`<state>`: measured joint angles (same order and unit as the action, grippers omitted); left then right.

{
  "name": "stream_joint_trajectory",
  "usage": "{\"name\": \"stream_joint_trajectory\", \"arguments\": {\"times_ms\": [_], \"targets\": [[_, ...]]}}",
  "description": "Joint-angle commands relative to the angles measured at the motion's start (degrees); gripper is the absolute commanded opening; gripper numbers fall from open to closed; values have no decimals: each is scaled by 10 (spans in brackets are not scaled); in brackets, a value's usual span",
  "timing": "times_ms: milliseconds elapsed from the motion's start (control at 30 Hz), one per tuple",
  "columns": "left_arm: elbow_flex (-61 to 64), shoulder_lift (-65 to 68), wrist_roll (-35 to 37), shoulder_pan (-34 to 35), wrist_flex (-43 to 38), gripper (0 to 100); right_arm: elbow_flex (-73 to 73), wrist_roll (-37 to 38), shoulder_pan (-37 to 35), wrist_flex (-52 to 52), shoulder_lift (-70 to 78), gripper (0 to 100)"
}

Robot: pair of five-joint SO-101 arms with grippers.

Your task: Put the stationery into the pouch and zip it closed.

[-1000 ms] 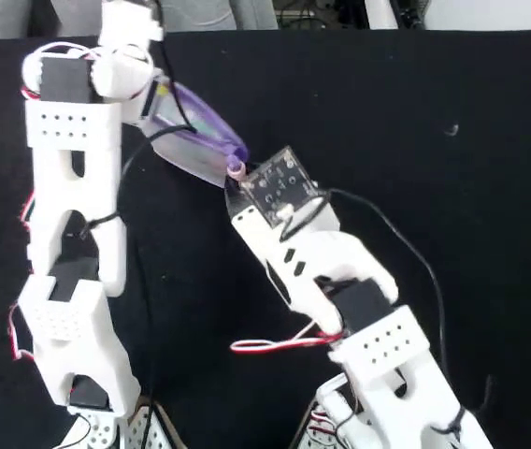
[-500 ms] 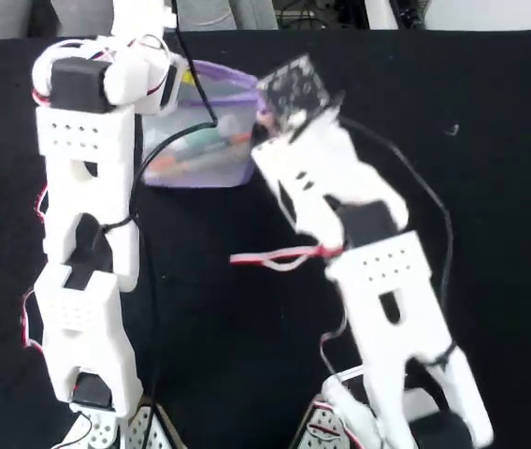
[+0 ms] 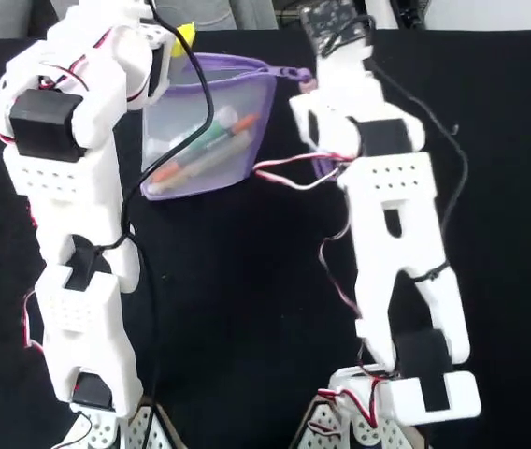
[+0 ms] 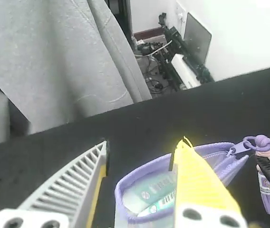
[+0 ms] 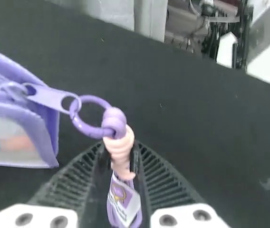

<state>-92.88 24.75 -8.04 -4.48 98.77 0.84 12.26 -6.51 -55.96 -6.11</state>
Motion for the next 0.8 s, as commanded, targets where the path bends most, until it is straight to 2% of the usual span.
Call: {"name": "stream_joint_trajectory", "arguments": {"times_ms": [0, 167, 400, 600, 767], "targets": [[-22, -11, 30, 11, 9, 232, 71, -4, 21, -32, 2, 12], [-17, -6, 45, 11, 20, 232, 131, 2, 47, -100, 3, 12], [0, 36, 44, -15, 20, 232, 148, 78, 55, -171, 3, 12], [-4, 83, 44, -37, 20, 232, 168, 78, 109, -177, 3, 12], [-4, 84, 44, -39, 20, 232, 247, 78, 133, -207, 3, 12]]}}
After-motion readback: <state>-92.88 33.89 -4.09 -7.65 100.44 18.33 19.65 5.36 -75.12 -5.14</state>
